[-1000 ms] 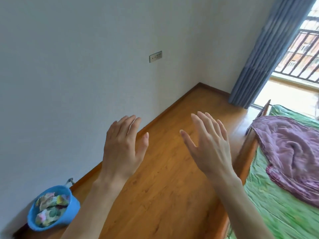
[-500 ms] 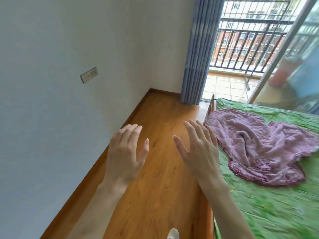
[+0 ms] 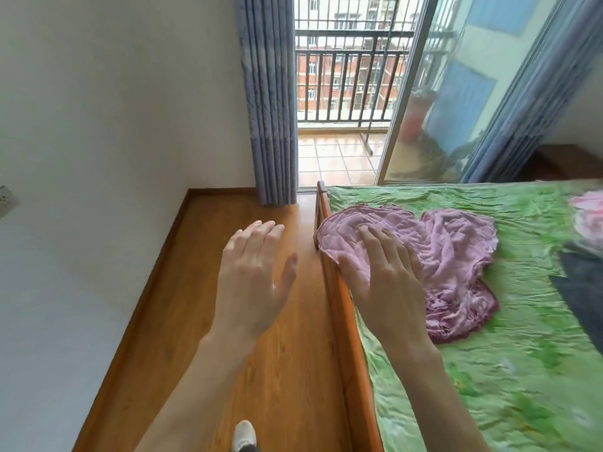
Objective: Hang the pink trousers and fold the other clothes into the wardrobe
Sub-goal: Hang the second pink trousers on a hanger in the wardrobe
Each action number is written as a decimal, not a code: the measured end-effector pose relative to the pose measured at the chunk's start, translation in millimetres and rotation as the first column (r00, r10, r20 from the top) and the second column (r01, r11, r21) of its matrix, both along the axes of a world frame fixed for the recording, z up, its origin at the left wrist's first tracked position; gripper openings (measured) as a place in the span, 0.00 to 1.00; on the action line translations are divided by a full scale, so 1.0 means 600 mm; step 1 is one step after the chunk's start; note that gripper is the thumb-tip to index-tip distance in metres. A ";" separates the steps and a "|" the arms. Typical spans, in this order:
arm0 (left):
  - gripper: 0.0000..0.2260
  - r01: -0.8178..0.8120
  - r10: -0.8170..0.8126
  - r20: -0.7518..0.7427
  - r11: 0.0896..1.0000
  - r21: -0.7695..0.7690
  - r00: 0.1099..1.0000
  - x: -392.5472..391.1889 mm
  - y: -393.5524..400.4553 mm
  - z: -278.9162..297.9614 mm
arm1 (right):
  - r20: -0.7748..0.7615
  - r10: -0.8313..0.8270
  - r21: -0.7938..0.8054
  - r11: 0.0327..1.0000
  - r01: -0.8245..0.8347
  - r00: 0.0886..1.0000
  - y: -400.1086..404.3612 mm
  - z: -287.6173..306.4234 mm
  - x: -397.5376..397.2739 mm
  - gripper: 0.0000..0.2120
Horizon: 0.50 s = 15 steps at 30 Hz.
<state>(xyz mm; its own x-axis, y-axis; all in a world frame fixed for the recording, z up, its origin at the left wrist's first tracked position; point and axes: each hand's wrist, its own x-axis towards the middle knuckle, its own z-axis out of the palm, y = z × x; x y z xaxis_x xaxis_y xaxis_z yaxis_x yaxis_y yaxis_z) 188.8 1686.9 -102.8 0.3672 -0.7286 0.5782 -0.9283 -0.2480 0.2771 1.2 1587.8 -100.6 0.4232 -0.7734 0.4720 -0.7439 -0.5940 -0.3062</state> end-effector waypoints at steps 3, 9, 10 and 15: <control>0.23 0.092 -0.092 0.006 0.996 -0.003 0.996 0.030 -0.078 -0.006 | -0.024 -0.077 0.018 0.997 0.077 0.997 -0.048 -0.010 0.020 0.29; 0.21 0.281 -0.281 0.023 0.960 -0.009 0.959 0.116 -0.224 0.001 | -0.015 -0.263 -0.015 0.965 0.263 0.965 -0.144 0.000 0.087 0.29; 0.22 0.308 -0.307 0.024 0.952 -0.001 0.951 0.134 -0.247 0.003 | -0.016 -0.284 -0.019 0.959 0.284 0.959 -0.159 0.004 0.102 0.29; 0.23 0.425 -0.428 0.027 0.903 0.061 0.904 0.215 -0.349 0.002 | -0.022 -0.398 -0.012 0.917 0.398 0.917 -0.214 0.006 0.165 0.30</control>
